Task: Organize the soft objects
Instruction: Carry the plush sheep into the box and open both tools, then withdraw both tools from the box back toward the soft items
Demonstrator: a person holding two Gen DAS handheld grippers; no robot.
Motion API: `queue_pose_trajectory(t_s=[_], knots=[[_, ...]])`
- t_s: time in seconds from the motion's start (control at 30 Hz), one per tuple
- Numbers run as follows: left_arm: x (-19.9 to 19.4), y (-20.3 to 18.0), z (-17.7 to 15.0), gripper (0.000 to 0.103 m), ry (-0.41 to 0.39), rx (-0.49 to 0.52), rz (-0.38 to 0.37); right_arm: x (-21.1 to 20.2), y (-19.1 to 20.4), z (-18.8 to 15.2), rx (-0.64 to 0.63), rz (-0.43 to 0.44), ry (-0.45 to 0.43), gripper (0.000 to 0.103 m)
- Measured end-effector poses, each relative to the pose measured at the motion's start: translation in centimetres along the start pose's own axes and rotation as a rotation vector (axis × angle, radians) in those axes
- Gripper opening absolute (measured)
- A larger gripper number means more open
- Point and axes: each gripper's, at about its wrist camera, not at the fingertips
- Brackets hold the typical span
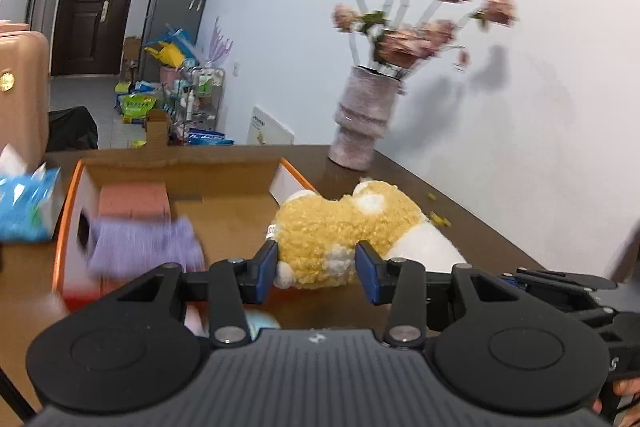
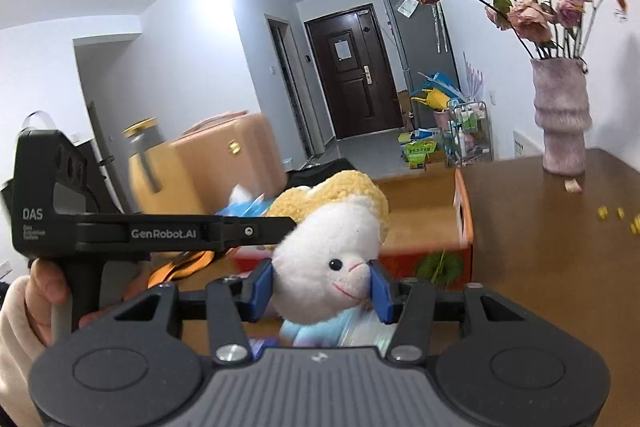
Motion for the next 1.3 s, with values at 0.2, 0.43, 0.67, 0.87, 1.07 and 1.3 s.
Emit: queue_pose_trajectory(t_s=[0.2,0.43,0.67,0.87,1.07,1.3], knots=[[12.1,5.1,5.9,0.043,0.072,0.001,0.072,12.3,-5.9,6.7,0.049,-0.043,0.084,0.049],[23.4,9.3,7.2,0.04,0.209,-0.015,0.121,23.0,-9.3,7.0,0.024,-0.172,0.218,0.048],[24.4,9.8,6.2,0.044,0.22,-0.002,0.138,25.1,-8.5,5.6,-0.08,-0.261,0.259,0.057],[19.4,8.6,8.0,0.045,0.167,0.064,0.204,22.2,-7.1,7.3,-0.133,-0.317,0.211,0.058],[8.9,7.1,11.4,0.06,0.064,0.16,0.308,13.7,-5.2,12.6,-0.175,-0.338,0.119,0.058],[-4.4,5.2,12.4,0.077,-0.076,0.207,0.415,3.2,-2.6,16.1,-0.163,-0.32,0.018,0.071]])
Point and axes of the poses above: each gripper's, at about its wrist camera, not at the fingertips, and x roughly the way its jaws point, y to its left, z to its top, and after that the axes turned 2 degrees about -z, right-handed
